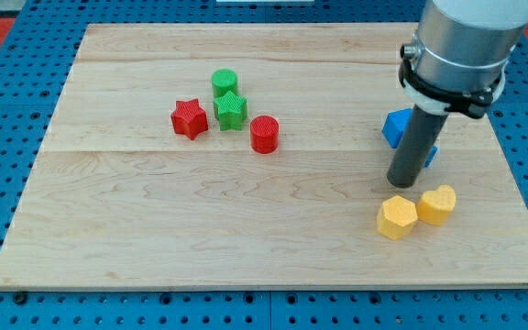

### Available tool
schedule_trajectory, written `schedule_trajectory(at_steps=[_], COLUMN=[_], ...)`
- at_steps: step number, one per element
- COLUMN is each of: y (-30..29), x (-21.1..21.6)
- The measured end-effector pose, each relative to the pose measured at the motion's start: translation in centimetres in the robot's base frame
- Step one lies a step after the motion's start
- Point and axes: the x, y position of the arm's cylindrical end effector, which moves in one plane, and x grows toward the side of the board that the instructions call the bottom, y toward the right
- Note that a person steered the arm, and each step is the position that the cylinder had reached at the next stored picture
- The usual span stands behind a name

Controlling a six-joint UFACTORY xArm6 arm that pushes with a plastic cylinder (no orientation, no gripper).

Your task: Push the blue cube into the blue triangle

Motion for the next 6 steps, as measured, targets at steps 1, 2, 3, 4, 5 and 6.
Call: schedule_trajectory(at_steps=[1,2,3,4,5,6], y=[0.0,0.0,-1.0,-3.4,-3.4,-0.1], x=[-2.9,-6.7,-9.1,-11.1,-14.5,-15.3])
